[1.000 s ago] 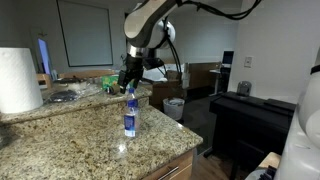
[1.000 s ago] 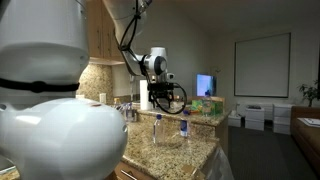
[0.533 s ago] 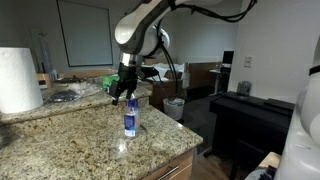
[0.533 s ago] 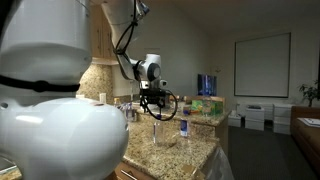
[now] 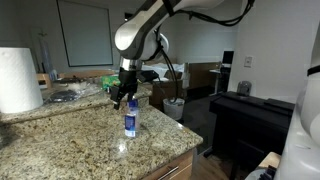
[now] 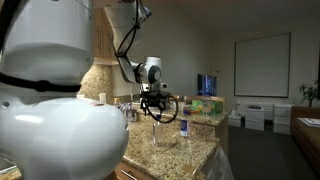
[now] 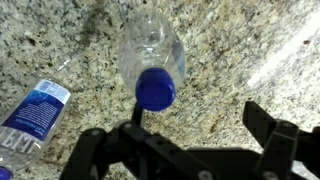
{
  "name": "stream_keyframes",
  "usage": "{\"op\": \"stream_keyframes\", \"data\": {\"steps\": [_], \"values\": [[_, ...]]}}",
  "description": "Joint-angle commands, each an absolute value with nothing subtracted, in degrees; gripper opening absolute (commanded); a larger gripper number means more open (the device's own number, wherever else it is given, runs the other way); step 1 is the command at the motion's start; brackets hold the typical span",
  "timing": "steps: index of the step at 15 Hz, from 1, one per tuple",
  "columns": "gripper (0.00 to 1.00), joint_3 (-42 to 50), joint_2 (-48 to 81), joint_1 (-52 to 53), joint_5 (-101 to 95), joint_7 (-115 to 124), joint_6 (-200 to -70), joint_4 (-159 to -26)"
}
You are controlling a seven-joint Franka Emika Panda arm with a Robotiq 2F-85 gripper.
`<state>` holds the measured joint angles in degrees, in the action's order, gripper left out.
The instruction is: Pick up the bottles from the counter and throw them in the bin
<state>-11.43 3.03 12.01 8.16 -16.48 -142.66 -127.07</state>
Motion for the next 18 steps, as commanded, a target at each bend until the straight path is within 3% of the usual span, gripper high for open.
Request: {"op": "stream_keyframes", "data": {"steps": [1,5,7,17,18], "values": [[1.00,-11.25,1.99,11.48,4.97,-15.48,-144.02,-128.50],[1.00,-10.58,2.22,11.40,0.65,-14.19,-143.04,-128.29],[0.73,-10.49,2.20,11.34,0.52,-14.82,-142.26,-128.15],[0.08,-10.20,1.51,11.18,0.03,-14.24,-142.20,-128.14],[0.07,-10.10,1.49,11.11,-0.18,-14.16,-142.19,-128.12]]}}
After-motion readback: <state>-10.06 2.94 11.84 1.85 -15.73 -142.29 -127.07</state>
